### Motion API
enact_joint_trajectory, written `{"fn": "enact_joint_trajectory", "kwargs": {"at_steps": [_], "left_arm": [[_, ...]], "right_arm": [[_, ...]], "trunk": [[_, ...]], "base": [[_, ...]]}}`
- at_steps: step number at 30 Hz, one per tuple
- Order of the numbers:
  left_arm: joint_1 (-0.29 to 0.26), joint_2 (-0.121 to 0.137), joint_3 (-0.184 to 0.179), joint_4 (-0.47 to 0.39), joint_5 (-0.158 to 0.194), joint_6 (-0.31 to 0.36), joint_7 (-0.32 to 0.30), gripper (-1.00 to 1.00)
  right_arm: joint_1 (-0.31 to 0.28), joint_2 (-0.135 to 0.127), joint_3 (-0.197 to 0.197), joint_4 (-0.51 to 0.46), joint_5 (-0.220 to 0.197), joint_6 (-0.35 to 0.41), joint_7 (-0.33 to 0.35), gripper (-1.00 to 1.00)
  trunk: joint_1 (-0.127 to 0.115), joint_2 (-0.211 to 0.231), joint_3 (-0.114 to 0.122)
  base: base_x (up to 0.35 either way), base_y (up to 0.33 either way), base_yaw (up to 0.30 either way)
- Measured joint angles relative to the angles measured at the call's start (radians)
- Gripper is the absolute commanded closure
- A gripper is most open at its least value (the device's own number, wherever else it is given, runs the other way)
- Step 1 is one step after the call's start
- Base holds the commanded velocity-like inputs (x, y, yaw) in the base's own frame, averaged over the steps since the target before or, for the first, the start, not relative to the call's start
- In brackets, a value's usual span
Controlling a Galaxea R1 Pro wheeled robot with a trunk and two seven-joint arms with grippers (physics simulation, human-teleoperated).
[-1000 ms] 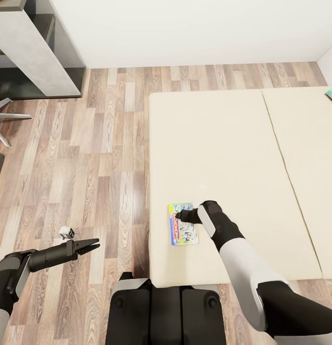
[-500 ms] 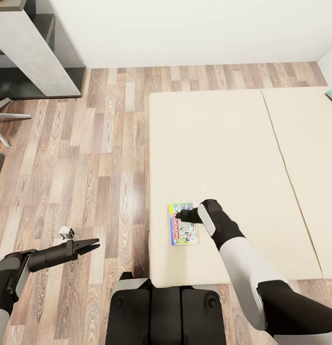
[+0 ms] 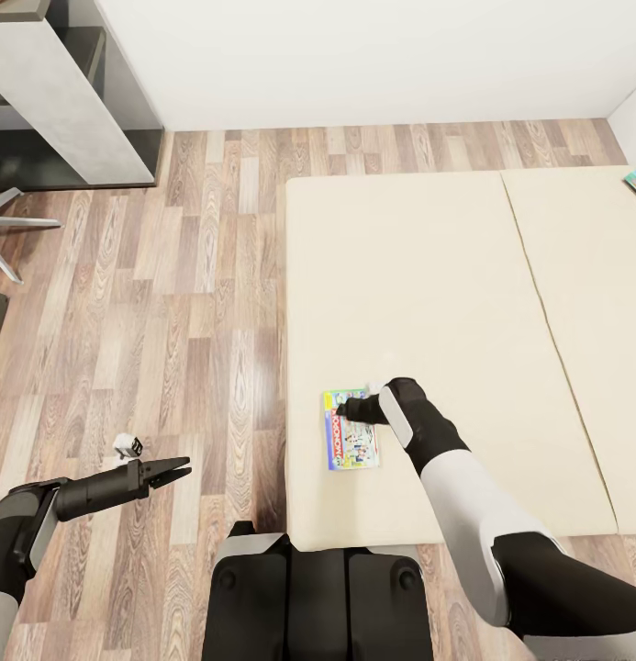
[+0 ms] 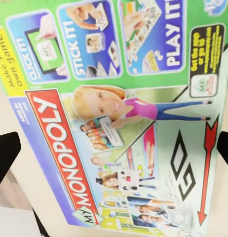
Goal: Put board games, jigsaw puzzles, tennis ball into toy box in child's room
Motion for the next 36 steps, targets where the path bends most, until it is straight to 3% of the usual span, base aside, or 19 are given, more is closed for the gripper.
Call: {"fn": "enact_joint_trajectory", "kwargs": {"at_steps": [20, 36], "left_arm": [[0.0, 0.0, 0.0, 0.0, 0.0, 0.0, 0.0, -1.0], [0.0, 0.0, 0.001, 0.0, 0.0, 0.0, 0.0, -1.0]], "right_arm": [[-0.013, 0.0, 0.001, 0.003, -0.002, 0.003, -0.06, -1.0], [-0.012, 0.0, -0.001, 0.011, -0.003, -0.009, -0.066, -1.0]], "trunk": [[0.0, 0.0, 0.0], [0.0, 0.0, 0.0]], "base": [[0.0, 0.0, 0.0], [0.0, 0.0, 0.0]]}}
